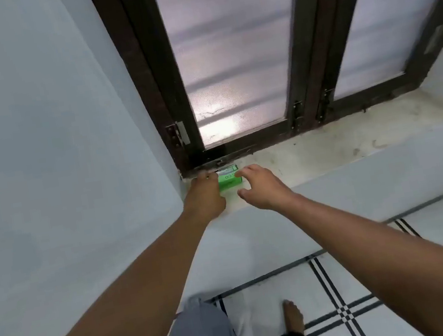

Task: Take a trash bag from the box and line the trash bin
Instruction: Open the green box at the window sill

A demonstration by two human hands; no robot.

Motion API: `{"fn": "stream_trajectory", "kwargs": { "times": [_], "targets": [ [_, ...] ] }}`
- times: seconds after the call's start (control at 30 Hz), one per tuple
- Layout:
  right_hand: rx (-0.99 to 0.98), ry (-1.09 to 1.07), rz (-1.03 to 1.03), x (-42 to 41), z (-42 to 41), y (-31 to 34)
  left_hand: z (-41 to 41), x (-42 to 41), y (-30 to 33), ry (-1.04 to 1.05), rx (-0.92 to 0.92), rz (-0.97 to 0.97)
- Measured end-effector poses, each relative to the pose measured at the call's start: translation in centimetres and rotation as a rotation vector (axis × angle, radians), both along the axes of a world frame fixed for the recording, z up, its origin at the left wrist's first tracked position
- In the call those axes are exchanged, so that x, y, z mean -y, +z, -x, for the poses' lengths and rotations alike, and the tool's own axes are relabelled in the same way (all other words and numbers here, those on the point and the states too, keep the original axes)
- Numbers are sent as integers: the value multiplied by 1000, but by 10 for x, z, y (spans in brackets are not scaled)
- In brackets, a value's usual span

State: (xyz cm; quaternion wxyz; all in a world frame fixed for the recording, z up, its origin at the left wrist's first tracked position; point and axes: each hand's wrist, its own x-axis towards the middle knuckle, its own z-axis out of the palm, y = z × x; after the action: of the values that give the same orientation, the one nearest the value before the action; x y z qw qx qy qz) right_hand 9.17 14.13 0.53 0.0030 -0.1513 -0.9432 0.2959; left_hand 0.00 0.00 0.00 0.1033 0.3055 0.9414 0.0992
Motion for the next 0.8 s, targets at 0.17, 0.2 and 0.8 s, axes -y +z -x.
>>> {"fn": "stream_trajectory", "kwargs": {
  "times": [0.17,0.2,0.8],
  "targets": [
    [77,96,-45,-28,52,-25,35,-25,-12,157,31,145],
    [84,117,-53,-31,60,-28,40,-27,-15,185,44,151],
    [-84,186,161,-81,104,-33,78,-64,5,252,225,-478]
  ]
}}
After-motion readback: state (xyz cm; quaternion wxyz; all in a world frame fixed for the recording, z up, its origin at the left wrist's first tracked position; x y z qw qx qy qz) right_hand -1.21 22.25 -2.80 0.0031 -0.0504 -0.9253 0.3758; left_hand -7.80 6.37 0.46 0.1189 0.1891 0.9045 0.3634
